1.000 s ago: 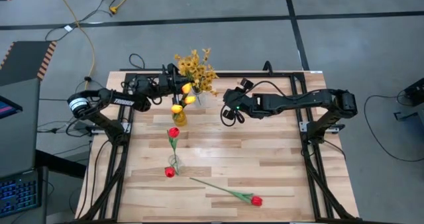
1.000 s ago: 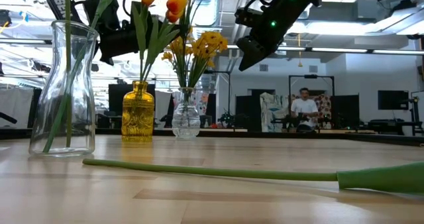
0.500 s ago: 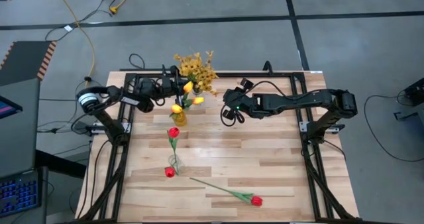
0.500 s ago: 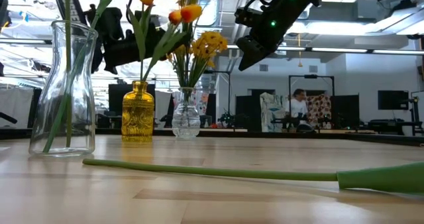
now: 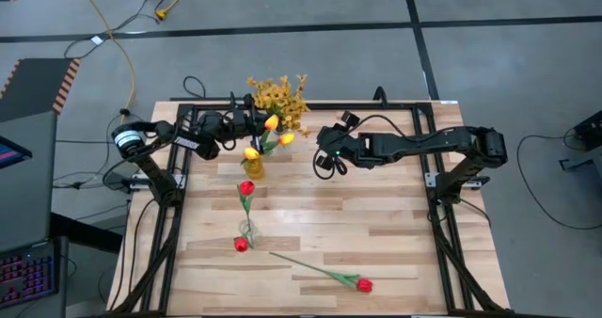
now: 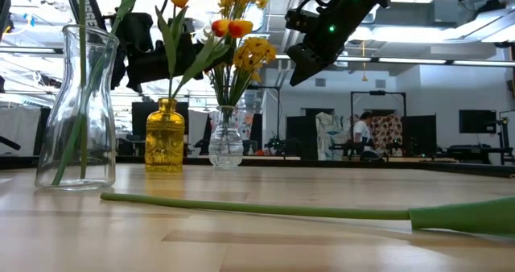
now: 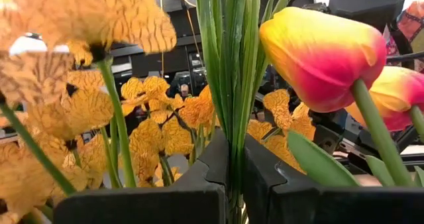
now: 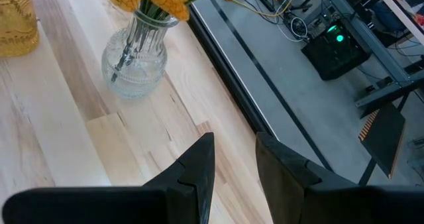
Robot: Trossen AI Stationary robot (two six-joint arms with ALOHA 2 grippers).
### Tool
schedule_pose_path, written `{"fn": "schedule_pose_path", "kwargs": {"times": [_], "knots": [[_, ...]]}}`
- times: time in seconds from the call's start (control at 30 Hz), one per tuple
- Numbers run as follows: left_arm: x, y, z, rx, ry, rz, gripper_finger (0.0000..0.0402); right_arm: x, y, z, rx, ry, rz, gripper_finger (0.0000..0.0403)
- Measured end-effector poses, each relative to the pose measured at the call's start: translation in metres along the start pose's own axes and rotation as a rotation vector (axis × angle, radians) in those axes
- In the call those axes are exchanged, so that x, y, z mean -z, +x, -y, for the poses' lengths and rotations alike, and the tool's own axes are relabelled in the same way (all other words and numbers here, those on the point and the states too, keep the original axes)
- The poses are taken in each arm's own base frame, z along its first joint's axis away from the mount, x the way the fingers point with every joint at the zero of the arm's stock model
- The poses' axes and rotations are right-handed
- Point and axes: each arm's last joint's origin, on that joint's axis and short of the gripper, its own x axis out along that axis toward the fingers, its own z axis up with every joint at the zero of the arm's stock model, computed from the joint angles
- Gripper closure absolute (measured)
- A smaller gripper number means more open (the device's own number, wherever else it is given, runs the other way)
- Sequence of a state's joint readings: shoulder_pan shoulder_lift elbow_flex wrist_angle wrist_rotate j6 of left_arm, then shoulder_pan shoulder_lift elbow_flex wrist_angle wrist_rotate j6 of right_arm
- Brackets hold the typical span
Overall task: Sort flowers into vase by color
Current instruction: Put the yellow flowers into the top transparent vase
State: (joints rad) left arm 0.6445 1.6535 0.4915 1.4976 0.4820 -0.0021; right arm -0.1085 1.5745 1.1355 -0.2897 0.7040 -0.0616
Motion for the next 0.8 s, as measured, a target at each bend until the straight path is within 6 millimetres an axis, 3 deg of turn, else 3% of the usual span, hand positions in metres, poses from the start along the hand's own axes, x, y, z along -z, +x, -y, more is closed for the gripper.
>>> {"fn": "schedule_pose_path", "kwargs": {"times": [0.8], "knots": [[0.0024, -0.0002, -0.0008, -0.025, -0.012, -0.023, 0.0385, 0.0, -0.0001, 0.0001, 0.0, 0.0, 0.0, 0.0267]]}}
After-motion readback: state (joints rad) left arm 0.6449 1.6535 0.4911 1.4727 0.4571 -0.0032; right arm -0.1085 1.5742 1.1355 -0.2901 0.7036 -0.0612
